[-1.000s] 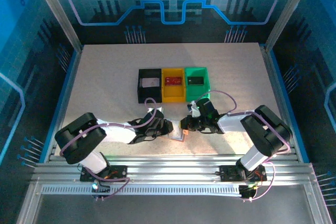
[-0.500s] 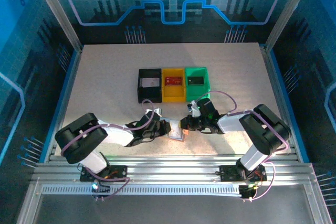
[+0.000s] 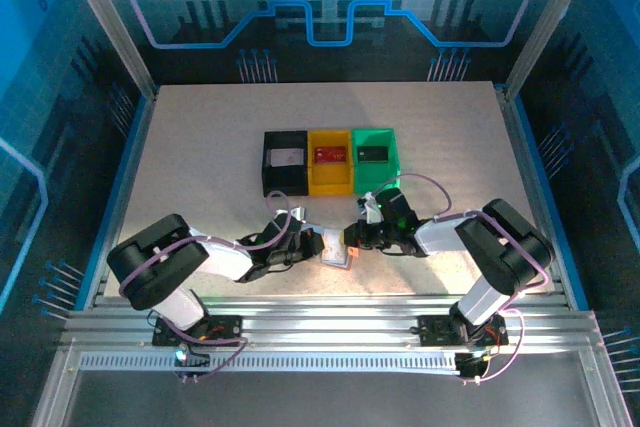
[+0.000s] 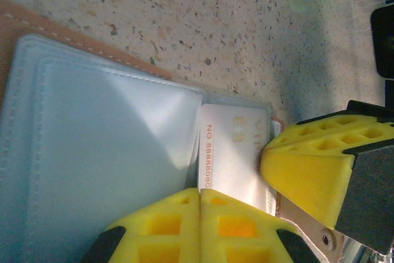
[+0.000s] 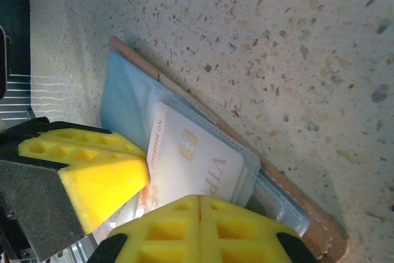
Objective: Take the credit cards out of the card holder
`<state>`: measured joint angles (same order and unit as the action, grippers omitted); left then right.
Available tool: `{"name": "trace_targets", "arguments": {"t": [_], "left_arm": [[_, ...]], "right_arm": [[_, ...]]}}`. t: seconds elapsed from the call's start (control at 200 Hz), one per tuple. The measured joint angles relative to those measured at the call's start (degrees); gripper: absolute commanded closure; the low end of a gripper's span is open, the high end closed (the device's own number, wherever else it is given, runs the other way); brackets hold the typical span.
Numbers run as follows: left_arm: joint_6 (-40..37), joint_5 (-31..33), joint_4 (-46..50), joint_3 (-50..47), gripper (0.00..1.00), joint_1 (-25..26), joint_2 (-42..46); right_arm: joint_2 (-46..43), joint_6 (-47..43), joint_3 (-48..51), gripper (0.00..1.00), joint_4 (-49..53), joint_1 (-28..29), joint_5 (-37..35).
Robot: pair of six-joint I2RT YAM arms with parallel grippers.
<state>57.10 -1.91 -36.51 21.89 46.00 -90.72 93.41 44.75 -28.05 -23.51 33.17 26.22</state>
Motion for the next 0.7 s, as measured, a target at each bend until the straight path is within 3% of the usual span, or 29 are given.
{"name": "trace_targets", "arguments": {"t": [0.315,0.695], "left_arm": [[-0.1,-0.3,-0.3,-0.5,1.0,-0.1,0.7],[-0.6,-0.9,1.3,-1.6,1.0,0.3,7.7]], "right_arm": [[-0.1,-0.3,0.1,1.0,0.1,-0.2,0.2],[-0.9,-1.9,-0.5,1.0,2.4,-0.2,0.0]]}}
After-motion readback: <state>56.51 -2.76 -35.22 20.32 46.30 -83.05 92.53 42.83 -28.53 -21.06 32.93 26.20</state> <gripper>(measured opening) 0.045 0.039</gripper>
